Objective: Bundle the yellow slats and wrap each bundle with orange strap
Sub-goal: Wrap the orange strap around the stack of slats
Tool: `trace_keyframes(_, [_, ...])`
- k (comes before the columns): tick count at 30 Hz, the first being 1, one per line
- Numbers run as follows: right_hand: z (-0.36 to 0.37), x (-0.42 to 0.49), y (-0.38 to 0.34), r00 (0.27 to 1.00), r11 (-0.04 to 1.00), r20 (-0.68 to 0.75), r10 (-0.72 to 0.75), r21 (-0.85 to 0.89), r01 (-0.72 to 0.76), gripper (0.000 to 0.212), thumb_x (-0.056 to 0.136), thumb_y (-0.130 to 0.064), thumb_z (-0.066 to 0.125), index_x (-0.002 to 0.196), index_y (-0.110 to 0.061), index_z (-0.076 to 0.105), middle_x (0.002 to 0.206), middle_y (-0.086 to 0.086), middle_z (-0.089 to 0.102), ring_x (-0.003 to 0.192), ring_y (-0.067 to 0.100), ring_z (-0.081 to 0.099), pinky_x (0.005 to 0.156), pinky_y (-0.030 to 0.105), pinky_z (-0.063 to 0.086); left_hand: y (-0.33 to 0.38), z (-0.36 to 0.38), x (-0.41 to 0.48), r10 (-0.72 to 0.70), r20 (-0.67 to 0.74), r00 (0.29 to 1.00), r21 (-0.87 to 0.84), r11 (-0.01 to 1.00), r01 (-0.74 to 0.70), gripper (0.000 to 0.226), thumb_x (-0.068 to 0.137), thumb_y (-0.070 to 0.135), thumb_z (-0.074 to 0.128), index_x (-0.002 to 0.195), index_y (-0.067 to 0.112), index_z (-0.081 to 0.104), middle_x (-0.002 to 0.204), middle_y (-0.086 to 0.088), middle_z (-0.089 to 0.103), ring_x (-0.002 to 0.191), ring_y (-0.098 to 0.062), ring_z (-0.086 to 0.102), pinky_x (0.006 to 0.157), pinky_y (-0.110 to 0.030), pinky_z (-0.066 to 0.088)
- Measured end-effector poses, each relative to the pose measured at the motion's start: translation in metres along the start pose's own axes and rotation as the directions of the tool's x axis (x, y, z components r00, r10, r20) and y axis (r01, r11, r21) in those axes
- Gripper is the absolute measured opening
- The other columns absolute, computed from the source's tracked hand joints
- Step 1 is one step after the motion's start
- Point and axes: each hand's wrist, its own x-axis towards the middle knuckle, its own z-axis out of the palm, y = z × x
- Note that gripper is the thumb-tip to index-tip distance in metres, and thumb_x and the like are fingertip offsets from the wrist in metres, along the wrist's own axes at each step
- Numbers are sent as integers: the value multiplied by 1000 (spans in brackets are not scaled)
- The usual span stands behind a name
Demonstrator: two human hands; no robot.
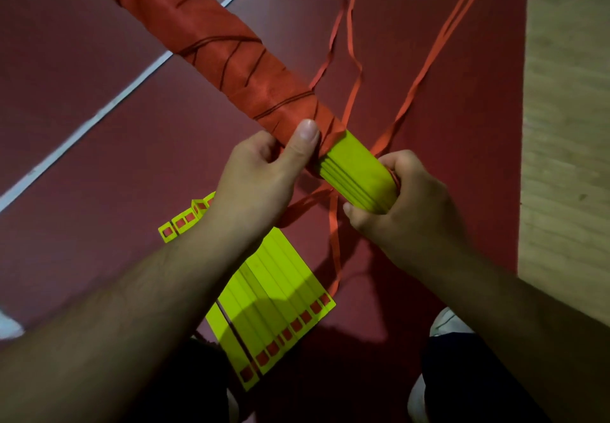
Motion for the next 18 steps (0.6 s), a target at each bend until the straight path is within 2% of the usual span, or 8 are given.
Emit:
trace_keyframes(2, [-4, 1, -1, 996, 1000, 84, -11, 0, 11, 56, 65, -47, 82, 109, -33, 50, 90, -13, 59, 83, 13, 60, 67, 28, 44, -1, -2, 2, 26, -29, 999, -18, 999, -26, 45, 81, 63, 61, 67, 22, 48, 56, 5, 38, 51, -10, 33, 51, -32, 25])
trace_keyframes(4, [-15, 7, -3, 955, 999, 297, -14, 36, 4, 66, 63, -48, 84, 117, -37, 48, 95, -17, 60, 85, 1, 60, 67, 16, 45, -1, -6, 3, 105, -61, 993, -13, 994, -106, 39, 82, 56, 59, 66, 22, 49, 57, 3, 43, 51, -9, 37, 50, -28, 29])
trace_keyframes(6, [-28, 13, -4, 839, 980, 544, 1, 165, -108, 64, 63, -44, 88, 116, -32, 56, 95, -10, 70, 84, 0, 65, 71, 13, 49, 1, -8, 4, 162, -87, 983, -47, 985, -167, 33, 83, 49, 56, 66, 21, 51, 59, 0, 51, 50, -5, 41, 48, -22, 33])
trace_keyframes(8, [-32, 11, -6, 718, 911, 694, -53, 329, -251, 38, 68, -27, 84, 100, -21, 64, 77, -3, 74, 69, 6, 68, 60, 20, 53, 3, -8, 5, 169, -62, 984, -77, 982, -174, 30, 82, 48, 54, 69, 21, 52, 66, -11, 51, 51, -7, 42, 49, -22, 34])
trace_keyframes(10, [-27, 9, -6, 759, 909, 642, -106, 372, -188, 21, 75, -14, 82, 86, -12, 65, 62, -1, 69, 57, 8, 64, 51, 21, 49, 2, -11, 6, 140, -3, 990, -118, 983, -139, 31, 83, 49, 54, 71, 22, 51, 64, -9, 48, 51, -11, 39, 48, -26, 29])
trace_keyframes(14, [-16, 9, 2, 946, 983, 298, -129, 162, 83, 31, 68, -35, 86, 77, -17, 62, 59, -7, 60, 52, 2, 54, 48, 12, 38, -2, -17, 11, 7, 77, 997, -160, 987, 5, 41, 82, 60, 55, 72, 20, 51, 65, -13, 37, 46, -15, 31, 49, -37, 16])
trace_keyframes(16, [-14, 8, 4, 981, 995, 170, -94, 39, 89, 35, 65, -43, 83, 76, -23, 56, 62, -11, 56, 56, 4, 53, 49, 15, 35, -3, -13, 10, -68, 101, 993, -114, 990, 79, 46, 85, 65, 52, 70, 22, 50, 72, -12, 38, 46, -13, 28, 50, -36, 15])
trace_keyframes(18, [-13, 5, 3, 996, 998, 86, -39, -45, 43, 38, 66, -50, 79, 85, -25, 56, 71, -10, 59, 68, 14, 58, 56, 27, 37, -2, -5, 7, -105, 126, 986, -88, 989, 116, 46, 89, 64, 46, 76, 20, 49, 73, -10, 39, 49, -13, 27, 50, -34, 16])
